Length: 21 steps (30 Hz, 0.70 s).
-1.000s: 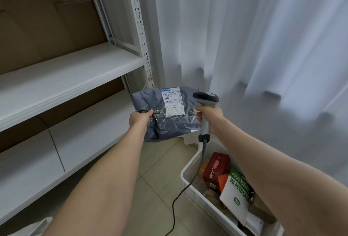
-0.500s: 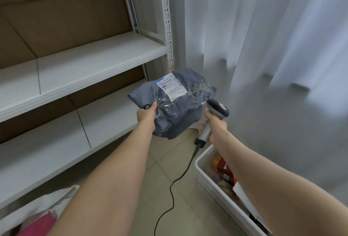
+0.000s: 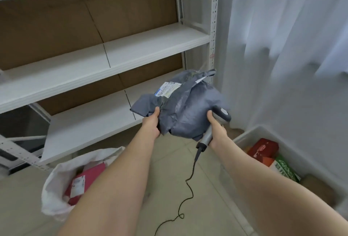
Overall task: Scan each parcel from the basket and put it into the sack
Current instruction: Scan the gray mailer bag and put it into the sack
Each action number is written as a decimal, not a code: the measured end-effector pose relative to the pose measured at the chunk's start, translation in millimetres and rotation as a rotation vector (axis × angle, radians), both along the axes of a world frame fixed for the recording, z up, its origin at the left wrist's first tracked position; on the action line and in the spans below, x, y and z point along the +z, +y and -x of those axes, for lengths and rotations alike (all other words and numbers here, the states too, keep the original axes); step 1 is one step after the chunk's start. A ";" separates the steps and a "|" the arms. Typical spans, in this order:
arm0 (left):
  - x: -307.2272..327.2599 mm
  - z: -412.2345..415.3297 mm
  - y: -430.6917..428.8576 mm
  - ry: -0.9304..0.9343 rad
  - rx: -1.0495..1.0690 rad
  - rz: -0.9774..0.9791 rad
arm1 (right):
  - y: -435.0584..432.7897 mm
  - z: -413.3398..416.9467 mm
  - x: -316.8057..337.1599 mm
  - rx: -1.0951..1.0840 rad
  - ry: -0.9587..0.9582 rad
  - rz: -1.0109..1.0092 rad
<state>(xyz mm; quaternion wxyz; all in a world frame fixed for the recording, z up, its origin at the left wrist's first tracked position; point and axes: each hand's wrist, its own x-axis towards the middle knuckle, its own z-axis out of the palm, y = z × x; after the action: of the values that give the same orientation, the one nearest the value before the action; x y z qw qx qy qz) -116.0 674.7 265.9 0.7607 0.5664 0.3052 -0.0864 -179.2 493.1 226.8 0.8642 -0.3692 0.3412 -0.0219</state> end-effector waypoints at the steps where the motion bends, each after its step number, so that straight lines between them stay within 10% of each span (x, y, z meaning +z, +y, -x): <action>1: 2.8 7.2 12.9 -0.010 -0.011 0.012 | 13.3 2.0 4.6 0.015 -0.003 0.032; 21: -95.1 25.4 369.8 0.383 0.179 -0.605 | 374.5 -66.3 -65.6 0.450 0.258 0.711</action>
<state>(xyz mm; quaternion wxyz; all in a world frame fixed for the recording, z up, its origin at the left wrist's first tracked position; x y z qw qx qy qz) -141.4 1044.5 170.9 0.4923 0.7103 0.5021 -0.0296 -112.8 867.6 161.2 0.6169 -0.7085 0.3288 0.0970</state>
